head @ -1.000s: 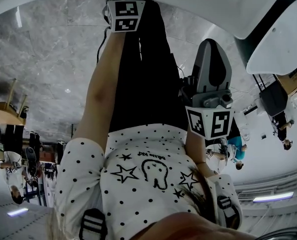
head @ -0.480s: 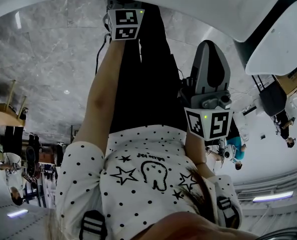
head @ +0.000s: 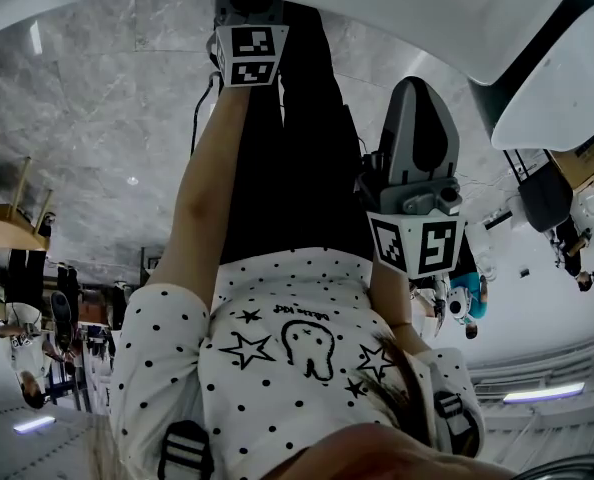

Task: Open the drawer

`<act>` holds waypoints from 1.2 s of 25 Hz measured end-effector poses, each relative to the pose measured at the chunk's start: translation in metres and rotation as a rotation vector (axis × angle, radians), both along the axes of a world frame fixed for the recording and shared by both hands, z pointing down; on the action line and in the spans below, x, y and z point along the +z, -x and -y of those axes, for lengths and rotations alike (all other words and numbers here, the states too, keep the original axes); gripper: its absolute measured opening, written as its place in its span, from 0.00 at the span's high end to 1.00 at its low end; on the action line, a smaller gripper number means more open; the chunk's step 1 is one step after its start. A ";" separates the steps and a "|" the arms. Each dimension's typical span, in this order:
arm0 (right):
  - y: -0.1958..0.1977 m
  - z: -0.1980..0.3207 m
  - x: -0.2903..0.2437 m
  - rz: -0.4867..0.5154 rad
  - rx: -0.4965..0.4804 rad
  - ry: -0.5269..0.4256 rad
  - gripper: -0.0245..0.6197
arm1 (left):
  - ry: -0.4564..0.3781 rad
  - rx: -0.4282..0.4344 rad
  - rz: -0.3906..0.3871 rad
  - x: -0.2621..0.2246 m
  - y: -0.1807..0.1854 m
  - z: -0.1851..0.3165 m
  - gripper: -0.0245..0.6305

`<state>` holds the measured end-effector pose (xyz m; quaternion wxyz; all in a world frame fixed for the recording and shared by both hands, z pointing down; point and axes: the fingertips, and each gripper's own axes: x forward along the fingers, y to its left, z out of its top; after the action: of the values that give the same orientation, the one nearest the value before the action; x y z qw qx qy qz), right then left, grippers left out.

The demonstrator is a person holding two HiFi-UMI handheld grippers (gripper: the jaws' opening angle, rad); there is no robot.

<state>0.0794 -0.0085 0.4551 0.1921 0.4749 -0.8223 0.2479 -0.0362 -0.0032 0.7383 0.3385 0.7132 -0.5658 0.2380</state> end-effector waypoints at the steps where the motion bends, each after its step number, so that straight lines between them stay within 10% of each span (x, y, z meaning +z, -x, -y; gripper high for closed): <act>1: 0.000 0.000 0.000 0.000 0.000 0.001 0.94 | -0.002 0.001 0.000 0.000 0.000 -0.001 0.75; 30: 0.009 -0.015 0.002 0.015 -0.029 0.016 0.94 | 0.013 -0.003 0.002 -0.004 -0.004 -0.030 0.75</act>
<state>0.0700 0.0066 0.4568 0.1932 0.4593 -0.8286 0.2553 -0.0322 0.0273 0.7342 0.3430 0.7098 -0.5657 0.2417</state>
